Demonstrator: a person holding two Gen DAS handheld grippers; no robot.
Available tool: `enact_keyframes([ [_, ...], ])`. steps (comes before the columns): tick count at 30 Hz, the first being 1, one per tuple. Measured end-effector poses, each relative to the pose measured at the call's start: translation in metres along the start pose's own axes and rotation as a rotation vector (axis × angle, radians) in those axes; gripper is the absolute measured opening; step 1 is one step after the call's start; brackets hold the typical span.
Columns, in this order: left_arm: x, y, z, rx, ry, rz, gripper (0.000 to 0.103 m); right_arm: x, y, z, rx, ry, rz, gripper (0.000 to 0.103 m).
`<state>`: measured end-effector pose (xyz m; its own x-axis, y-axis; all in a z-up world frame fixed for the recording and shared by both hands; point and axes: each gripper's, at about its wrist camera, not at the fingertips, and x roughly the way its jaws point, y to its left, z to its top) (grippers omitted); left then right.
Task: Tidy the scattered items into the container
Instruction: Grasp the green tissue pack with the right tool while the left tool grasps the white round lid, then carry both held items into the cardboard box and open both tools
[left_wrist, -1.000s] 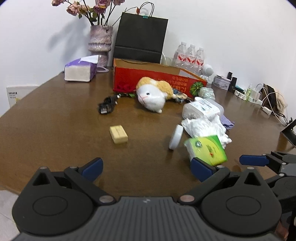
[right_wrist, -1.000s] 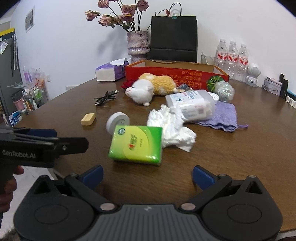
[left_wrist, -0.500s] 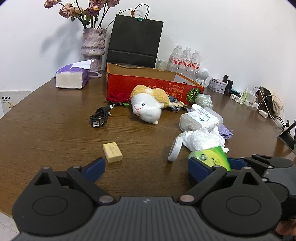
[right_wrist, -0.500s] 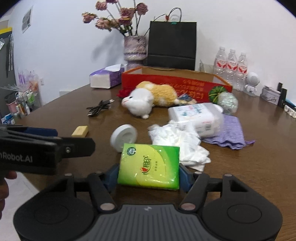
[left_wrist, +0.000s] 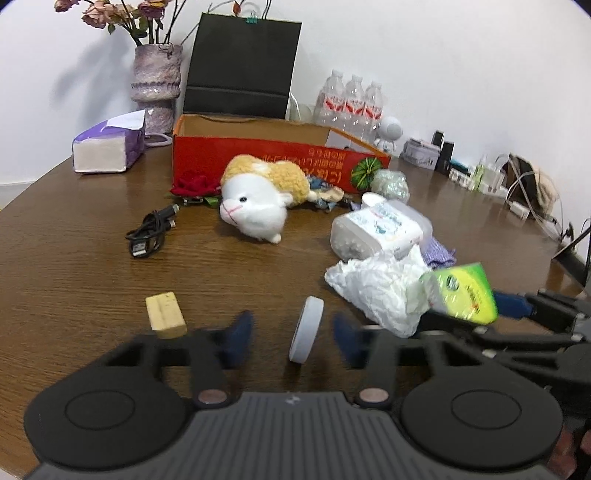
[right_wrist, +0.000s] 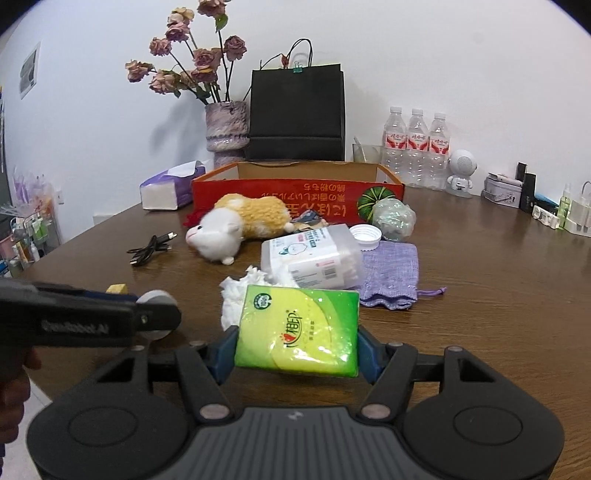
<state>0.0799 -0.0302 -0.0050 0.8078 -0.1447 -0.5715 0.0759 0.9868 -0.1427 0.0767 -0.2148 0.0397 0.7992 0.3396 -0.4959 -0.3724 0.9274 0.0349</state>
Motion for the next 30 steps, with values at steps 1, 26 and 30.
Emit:
enact_keyframes([
  [1,0.000,0.000,-0.001,0.004,0.000,0.008,0.010,0.000,-0.001,0.000,-0.001,-0.002,0.006,0.064],
  [26,0.069,0.013,0.185,0.044,-0.248,-0.035,0.010,0.087,-0.038,0.162,-0.072,-0.225,0.069,0.064],
  [30,0.109,0.022,0.222,-0.014,-0.224,-0.009,0.010,0.133,-0.050,0.198,-0.049,-0.202,0.036,0.064],
])
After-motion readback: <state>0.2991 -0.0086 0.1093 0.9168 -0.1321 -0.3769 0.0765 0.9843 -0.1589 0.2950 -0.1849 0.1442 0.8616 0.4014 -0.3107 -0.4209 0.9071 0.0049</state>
